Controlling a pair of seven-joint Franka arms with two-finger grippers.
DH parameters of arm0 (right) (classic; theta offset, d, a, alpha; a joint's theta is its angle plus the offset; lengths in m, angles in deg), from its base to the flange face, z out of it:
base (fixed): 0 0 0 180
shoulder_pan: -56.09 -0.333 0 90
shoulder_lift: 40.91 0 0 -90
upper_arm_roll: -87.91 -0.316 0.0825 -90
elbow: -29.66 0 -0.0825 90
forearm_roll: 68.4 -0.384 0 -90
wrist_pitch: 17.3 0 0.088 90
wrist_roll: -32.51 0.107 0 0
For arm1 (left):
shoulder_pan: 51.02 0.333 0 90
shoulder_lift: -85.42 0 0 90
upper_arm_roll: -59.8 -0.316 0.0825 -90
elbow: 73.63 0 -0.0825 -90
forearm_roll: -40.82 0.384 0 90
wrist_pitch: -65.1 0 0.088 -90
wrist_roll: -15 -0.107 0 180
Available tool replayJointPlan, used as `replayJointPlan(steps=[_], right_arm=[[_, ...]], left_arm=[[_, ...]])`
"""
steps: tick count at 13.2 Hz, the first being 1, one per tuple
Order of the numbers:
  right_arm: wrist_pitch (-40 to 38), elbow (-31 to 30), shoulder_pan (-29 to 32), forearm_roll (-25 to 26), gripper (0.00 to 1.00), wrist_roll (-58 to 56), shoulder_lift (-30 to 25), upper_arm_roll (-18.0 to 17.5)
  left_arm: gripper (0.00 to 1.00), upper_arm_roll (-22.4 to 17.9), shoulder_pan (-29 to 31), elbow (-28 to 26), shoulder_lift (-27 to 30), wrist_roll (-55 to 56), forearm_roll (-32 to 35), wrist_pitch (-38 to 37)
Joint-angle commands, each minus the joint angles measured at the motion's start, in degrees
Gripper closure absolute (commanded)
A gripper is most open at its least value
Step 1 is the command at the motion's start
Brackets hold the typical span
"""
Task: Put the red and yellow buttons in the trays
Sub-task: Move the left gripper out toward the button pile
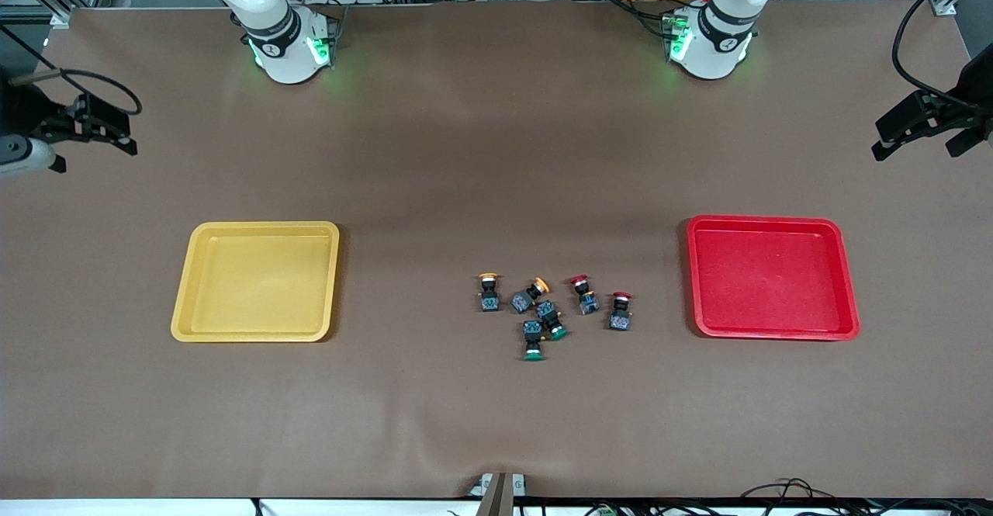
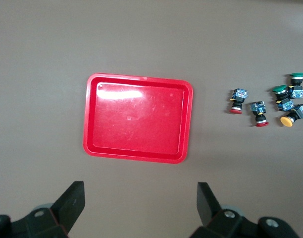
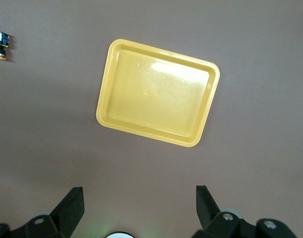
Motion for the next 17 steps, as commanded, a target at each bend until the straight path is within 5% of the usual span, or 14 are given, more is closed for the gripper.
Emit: replayJointPlan(steps=[1, 9, 17], right_arm=[[1.3, -4.0, -0.3, -0.7, 0.0, -0.7, -3.4, 0.1], [1.8, -4.0, -1.0, -0.7, 0.0, -0.7, -3.2, 0.1], [2.3, -4.0, -0.9, -0.7, 0.0, -0.7, -3.0, 0.1]], left_arm=[[0.0, 0.1, -0.1, 1.4, -0.8, 0.4, 0.5, -1.2], [0.0, 0.3, 0.2, 0.9, -2.3, 0.2, 0.2, -1.5], [0.0, 0.4, -7.0, 1.7, -18.1, 9.6, -0.9, -0.8]])
